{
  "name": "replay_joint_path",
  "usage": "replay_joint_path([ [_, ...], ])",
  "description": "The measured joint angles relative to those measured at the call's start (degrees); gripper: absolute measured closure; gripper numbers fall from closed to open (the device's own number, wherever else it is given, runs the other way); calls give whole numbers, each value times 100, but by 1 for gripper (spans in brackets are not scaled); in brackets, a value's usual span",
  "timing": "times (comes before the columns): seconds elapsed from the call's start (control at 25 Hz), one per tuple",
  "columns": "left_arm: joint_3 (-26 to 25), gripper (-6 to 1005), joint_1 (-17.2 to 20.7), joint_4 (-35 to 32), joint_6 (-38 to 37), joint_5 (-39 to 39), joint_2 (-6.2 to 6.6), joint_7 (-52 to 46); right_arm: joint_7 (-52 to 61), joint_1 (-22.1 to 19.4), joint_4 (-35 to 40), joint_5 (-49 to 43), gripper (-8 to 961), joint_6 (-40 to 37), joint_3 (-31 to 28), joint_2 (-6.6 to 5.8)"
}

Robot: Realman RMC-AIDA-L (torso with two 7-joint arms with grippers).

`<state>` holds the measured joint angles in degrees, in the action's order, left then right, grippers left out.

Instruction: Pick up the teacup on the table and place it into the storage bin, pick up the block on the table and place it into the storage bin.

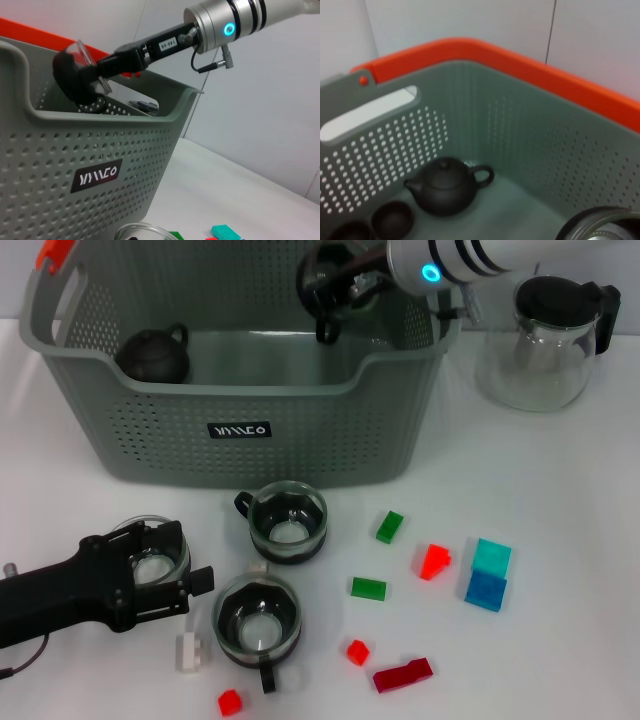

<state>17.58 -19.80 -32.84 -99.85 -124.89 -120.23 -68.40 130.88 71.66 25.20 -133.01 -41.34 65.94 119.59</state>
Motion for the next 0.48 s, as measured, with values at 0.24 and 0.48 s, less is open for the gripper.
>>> replay_joint_path([
  [0.24,0,127,-14,0,6,-97,-1,-33,7,-23,-14,-11,805,-151,55,-8],
  [0.48,0,127,-32,6,45,-126,-1,-33,214,-36,35,-47,784,-347,66,-65],
])
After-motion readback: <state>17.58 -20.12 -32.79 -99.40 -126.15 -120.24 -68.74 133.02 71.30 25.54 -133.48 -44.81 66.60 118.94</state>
